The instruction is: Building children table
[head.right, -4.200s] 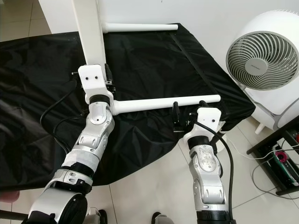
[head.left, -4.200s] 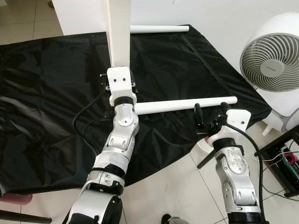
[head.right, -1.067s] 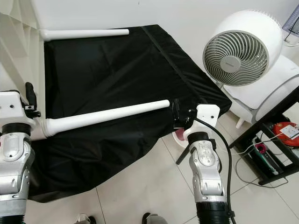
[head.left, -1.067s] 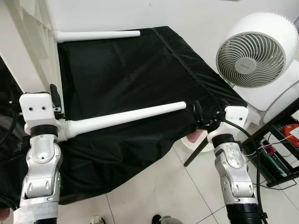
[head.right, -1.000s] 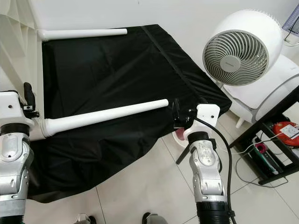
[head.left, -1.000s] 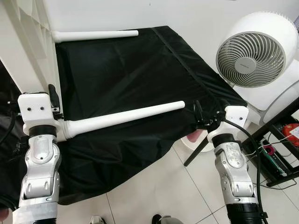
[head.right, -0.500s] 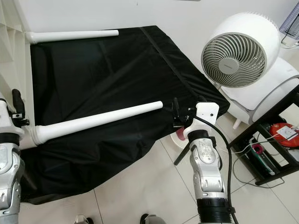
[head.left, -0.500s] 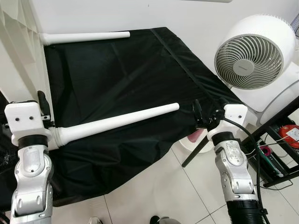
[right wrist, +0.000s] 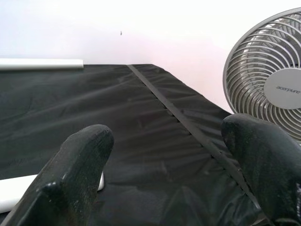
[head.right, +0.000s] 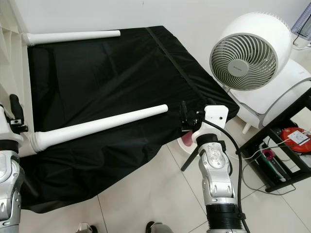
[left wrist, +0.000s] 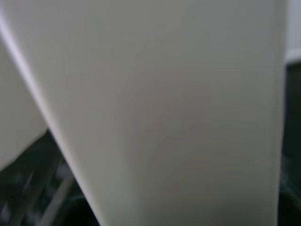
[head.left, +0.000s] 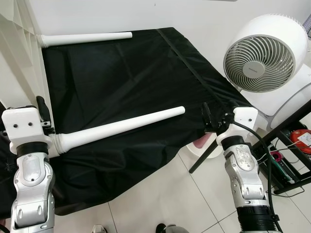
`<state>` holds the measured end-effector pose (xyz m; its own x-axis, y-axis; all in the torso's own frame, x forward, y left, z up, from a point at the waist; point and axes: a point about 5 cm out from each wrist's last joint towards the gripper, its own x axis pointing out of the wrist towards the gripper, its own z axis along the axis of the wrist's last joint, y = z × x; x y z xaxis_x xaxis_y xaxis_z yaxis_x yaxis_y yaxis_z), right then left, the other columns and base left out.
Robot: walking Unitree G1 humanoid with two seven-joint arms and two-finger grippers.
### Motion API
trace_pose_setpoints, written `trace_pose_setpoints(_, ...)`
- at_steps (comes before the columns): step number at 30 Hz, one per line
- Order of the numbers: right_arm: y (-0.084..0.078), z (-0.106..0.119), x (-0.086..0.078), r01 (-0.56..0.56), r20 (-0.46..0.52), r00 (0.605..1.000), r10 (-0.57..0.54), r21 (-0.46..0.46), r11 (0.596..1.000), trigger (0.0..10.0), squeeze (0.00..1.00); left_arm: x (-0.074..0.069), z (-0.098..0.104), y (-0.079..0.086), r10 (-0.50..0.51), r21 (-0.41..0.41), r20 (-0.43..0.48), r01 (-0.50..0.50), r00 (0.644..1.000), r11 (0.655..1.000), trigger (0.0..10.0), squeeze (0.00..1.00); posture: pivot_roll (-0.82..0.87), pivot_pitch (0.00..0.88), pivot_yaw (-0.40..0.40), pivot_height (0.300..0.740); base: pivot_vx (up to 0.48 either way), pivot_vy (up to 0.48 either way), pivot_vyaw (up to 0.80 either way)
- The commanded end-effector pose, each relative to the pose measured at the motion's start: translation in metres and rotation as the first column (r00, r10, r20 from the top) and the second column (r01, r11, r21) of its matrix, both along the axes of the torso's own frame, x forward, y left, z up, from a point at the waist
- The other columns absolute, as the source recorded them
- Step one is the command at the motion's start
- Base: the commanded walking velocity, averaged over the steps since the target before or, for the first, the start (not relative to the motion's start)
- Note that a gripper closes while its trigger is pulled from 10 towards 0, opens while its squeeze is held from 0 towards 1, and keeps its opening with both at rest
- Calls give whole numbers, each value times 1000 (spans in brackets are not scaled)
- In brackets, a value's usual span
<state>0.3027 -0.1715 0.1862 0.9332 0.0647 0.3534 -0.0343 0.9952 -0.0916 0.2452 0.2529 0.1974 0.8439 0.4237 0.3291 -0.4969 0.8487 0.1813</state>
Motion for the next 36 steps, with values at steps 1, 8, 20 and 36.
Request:
trace_pose_setpoints(1,-6,0,0,13,3,1000,-13,8,1000,10000,0,-7,-12,16,116,-27,-45,-117,992,993,10000,1000,5,138,-70,740,0,0,0)
trace_pose_setpoints(8,-8,-2,-1,15,0,1000,-15,3,1000,10000,0,-8,-12,13,95,-38,-50,-97,994,995,10000,1000,13,135,-69,740,0,0,0)
trace_pose_setpoints(20,-4,-5,2,-3,-8,1000,3,2,1000,10000,0,-9,-9,4,44,-56,-26,-46,999,997,10000,965,30,133,-74,740,0,0,0)
trace_pose_setpoints(36,-1,-8,4,-13,-14,1000,13,8,1000,10000,0,-15,-9,-17,-184,-77,-27,181,983,980,10000,0,64,151,-73,740,0,0,0)
